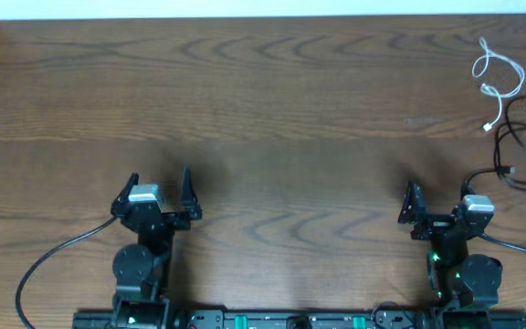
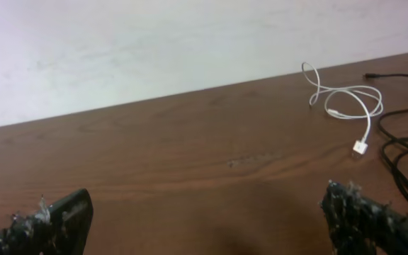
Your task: Untangle cables
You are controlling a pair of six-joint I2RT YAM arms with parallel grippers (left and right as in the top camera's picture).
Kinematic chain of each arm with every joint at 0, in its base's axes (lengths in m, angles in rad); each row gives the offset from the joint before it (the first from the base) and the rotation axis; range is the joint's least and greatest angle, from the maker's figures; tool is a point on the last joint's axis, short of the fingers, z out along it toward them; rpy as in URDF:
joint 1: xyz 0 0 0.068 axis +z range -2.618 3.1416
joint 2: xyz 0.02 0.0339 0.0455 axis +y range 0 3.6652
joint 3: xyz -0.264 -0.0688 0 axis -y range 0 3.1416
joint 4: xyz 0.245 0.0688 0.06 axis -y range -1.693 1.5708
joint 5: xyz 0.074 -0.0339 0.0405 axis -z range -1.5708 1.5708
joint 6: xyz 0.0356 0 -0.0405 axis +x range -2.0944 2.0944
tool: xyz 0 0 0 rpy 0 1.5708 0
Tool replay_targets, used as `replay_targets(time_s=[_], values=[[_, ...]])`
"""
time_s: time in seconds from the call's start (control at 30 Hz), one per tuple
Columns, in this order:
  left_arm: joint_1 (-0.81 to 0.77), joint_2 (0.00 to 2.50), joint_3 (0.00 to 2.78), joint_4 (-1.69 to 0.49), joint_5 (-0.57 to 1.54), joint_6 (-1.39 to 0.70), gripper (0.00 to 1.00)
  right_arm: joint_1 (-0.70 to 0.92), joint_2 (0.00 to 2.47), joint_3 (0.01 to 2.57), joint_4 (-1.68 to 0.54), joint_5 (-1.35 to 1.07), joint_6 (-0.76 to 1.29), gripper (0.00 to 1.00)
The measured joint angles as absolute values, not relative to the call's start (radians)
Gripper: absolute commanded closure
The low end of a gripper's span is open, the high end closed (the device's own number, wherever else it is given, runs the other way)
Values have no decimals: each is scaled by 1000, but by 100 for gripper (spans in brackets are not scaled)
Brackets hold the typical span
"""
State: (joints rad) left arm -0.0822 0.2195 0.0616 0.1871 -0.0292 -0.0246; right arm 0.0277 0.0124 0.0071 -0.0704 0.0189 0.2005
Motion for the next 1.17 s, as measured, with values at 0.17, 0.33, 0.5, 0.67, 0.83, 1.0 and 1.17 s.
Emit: replay_targets(time_s=[0.17,0.33,0.5,0.67,0.83,1.0,1.17], values=[[-82,112,9,70,-30,43,2,28,12,7,-70,19,200,1],[-82,10,18,-23,-25,62,2,28,12,7,-70,19,200,1],[-82,10,19,-25,-25,65,2,28,12,7,-70,19,200,1],[-82,10,19,-25,-25,68,2,28,12,7,-70,19,200,1],[-82,10,19,-25,-25,68,2,28,12,7,-70,19,200,1],[-82,10,19,-25,-25,69,2,28,12,7,-70,19,200,1],[-82,10,19,-25,-25,69,2,28,12,7,-70,19,200,1]])
